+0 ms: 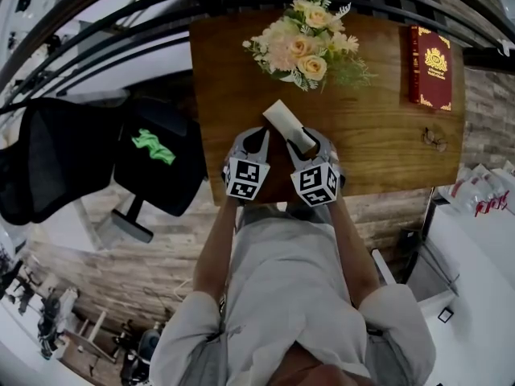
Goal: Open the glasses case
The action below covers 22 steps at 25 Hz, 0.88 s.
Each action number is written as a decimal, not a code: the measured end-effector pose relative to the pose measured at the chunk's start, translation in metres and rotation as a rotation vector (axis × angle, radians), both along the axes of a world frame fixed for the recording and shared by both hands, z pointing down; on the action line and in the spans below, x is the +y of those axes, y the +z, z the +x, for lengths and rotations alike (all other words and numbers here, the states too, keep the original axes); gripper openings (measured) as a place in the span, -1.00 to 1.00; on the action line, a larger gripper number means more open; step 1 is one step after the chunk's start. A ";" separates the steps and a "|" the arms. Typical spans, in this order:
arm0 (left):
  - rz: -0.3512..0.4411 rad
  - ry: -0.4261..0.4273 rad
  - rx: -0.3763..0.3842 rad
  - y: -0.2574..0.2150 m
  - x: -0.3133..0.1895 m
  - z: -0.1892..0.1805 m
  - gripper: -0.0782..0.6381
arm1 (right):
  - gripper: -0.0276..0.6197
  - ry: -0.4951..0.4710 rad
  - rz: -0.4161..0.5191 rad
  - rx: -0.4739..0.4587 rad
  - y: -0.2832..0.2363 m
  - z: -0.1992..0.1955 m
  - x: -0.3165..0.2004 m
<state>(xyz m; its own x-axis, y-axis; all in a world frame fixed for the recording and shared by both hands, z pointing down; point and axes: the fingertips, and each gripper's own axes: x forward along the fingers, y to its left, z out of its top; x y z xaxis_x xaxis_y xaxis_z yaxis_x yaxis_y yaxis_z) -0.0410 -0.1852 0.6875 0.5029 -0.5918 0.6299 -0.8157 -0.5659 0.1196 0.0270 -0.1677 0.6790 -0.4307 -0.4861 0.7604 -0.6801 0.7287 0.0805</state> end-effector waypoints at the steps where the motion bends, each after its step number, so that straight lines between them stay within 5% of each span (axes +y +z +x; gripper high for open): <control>1: -0.004 0.000 -0.002 0.001 -0.001 0.000 -0.73 | -0.26 -0.003 -0.008 0.006 0.003 0.000 0.000; 7: -0.022 0.002 -0.031 0.010 -0.002 0.001 -0.73 | 0.03 -0.043 -0.068 0.048 0.023 -0.006 0.004; 14: -0.026 -0.001 -0.039 0.012 -0.006 0.004 -0.73 | 0.10 -0.061 -0.104 0.119 0.042 -0.007 0.004; 22: -0.031 -0.001 -0.049 0.016 -0.008 0.004 -0.73 | 0.08 -0.044 -0.146 0.028 0.038 -0.006 0.002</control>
<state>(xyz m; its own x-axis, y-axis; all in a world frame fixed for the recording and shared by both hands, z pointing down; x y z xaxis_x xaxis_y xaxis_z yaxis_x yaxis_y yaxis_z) -0.0369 -0.1927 0.7038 0.4703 -0.5726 0.6715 -0.8218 -0.5614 0.0969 0.0214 -0.1657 0.7173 -0.4264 -0.3505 0.8338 -0.6464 0.7630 -0.0098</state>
